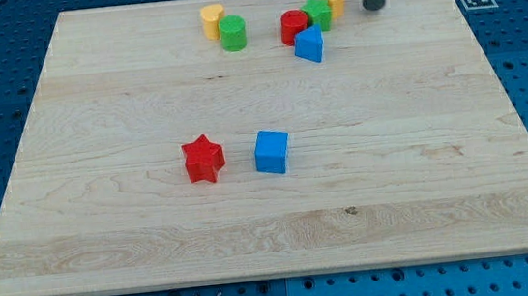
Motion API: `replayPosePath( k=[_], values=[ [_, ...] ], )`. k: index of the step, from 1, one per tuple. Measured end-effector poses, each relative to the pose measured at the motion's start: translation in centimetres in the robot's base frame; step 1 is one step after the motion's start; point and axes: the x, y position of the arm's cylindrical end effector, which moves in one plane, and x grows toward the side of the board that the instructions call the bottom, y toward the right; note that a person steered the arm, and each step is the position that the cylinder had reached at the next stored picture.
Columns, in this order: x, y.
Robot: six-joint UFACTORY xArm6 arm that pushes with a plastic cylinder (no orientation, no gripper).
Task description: Form a triangle with the green star blue triangle and the red circle
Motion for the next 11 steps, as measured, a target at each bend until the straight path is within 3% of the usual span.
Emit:
replayPosePath(
  k=[1,2,4,6,11],
  values=[
    [-3.0,-3.8],
    [-2.9,-5.5],
    [0.3,-4.7],
    [3.5,-10.6],
    [15.5,-12.1]
  ],
)
